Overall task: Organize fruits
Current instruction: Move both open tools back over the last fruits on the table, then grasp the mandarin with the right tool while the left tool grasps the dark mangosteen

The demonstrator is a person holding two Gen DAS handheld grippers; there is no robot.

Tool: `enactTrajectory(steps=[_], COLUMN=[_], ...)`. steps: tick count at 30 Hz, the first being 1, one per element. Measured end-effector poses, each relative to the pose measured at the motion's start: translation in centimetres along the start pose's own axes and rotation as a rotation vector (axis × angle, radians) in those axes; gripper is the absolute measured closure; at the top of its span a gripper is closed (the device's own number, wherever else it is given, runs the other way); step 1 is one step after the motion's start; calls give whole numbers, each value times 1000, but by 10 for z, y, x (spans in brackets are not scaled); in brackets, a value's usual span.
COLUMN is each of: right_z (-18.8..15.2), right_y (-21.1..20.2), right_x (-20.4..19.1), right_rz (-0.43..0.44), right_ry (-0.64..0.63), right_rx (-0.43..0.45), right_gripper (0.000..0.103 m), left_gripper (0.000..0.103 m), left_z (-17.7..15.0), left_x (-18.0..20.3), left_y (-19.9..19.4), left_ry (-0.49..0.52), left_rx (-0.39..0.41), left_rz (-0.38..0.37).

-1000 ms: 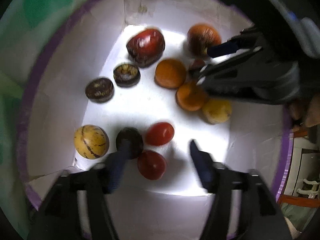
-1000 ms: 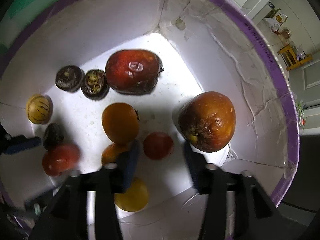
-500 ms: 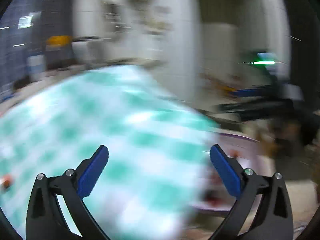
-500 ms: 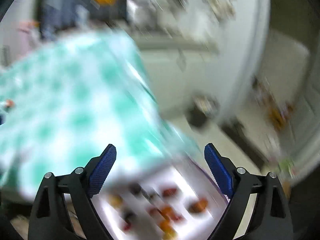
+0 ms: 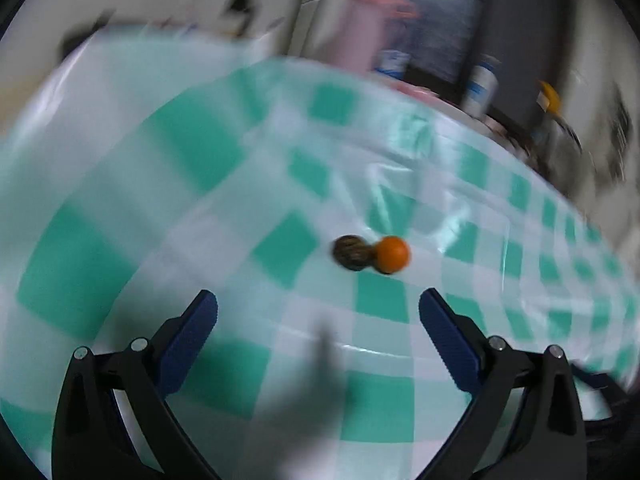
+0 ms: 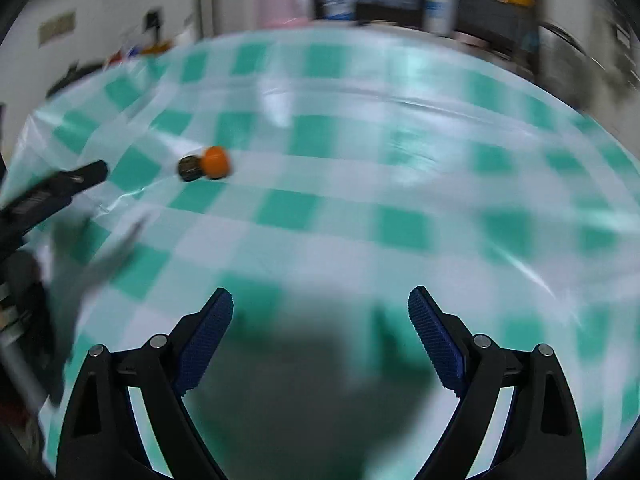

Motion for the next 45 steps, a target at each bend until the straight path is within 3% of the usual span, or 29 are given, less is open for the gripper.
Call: enactTrajectory(steps=[4, 6, 9, 14, 17, 18, 19, 23, 28, 33, 37, 42, 45], right_z=[35, 49, 65, 81, 90, 92, 92, 84, 47, 11, -3, 0, -2], right_y=[63, 87, 115, 156, 168, 171, 170, 134, 51, 24, 23, 25, 25], right_x=[-49, -66, -79, -93, -98, -101, -103, -93, -36, 22, 36, 26, 29], right_rz=[61, 85, 95, 139, 144, 157, 172, 197, 174, 170, 247, 270, 278], right_ry=[-131, -174, -215, -215, -210, -202, -194, -133, 58, 255, 374, 362, 377], right_rx=[-36, -53, -75, -102, -94, -95, -96, -59, 42, 59, 47, 44, 44], right_gripper=[24, 33, 37, 44, 54, 63, 67, 67, 67, 66, 66, 66, 66], left_gripper=[2, 2, 2, 2, 2, 2, 2, 2, 2, 2, 2, 18, 21], left_z=[9, 8, 2, 2, -3, -4, -6, -14, -25, -38, -34, -17, -17], left_x=[-21, -25, -25, -10, -3, -3, -2, 2, 19, 48, 72, 77, 73], left_y=[-12, -15, -17, -19, -14, -12, -10, -3, 3, 20, 59, 120, 152], left_ry=[-52, -82, -112, -52, -14, -6, 1, 20, 70, 146, 308, 384, 412], left_rx=[64, 58, 36, 65, 50, 44, 37, 3, -42, -128, -178, -207, -254], left_rz=[82, 86, 70, 70, 74, 77, 80, 77, 28, -27, 51, 153, 198])
Point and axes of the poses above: each gripper's, at about its wrist camera, not at the fingertips, and y roughly the way its jaws point, x to its right, z to its top, the point moved 9 cm from there along y, roughly the way its jaws point, and after that the axes turned 7 degrees about x, right-handed, at the moved point
